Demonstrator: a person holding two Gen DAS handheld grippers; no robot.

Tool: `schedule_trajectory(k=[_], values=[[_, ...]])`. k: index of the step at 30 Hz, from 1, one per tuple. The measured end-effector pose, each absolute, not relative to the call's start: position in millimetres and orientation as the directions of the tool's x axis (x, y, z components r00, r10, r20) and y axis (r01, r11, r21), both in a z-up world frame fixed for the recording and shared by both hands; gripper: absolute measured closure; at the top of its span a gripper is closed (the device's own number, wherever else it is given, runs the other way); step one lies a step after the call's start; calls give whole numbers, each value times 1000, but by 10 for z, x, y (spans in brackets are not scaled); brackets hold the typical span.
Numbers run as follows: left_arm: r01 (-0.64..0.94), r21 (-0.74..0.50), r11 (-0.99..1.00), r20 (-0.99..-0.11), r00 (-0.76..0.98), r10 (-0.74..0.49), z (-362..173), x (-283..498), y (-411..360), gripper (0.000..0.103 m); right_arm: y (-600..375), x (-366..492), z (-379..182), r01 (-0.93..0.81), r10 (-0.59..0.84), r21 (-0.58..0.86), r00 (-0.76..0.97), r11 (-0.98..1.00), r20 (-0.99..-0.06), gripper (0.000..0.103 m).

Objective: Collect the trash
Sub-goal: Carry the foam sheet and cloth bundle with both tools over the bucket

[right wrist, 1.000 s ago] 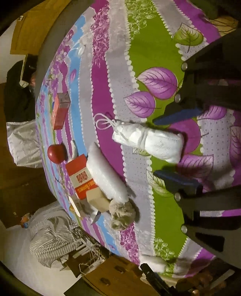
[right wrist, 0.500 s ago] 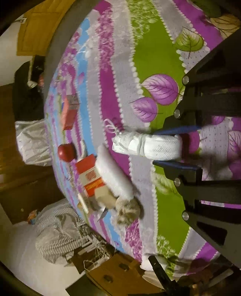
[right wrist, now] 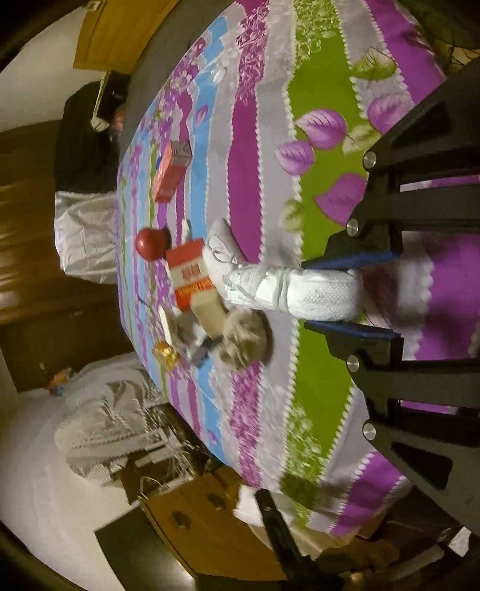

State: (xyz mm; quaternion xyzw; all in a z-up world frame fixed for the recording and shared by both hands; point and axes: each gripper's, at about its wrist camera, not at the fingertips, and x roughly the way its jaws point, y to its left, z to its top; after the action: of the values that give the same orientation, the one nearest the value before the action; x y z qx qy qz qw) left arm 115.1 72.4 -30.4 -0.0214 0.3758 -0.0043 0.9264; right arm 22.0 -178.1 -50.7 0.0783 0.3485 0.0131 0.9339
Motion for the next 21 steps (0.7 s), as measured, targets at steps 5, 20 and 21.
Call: schedule_trajectory(k=[5,20,21], values=[[-32,-26,999,-675,738,6,-195,1068,825,54,-1486,194,-357,-58,120,120,776,991,-620,76],[-282,85,956,-572,772,279,471,1078,2051,54,286,1109,539,-463,434,97,709,881,-556,76],[-301,92,949,-568,767,298,496,1079,2149,54,432,1165,577,-486,450,93,697,869,-558,76]])
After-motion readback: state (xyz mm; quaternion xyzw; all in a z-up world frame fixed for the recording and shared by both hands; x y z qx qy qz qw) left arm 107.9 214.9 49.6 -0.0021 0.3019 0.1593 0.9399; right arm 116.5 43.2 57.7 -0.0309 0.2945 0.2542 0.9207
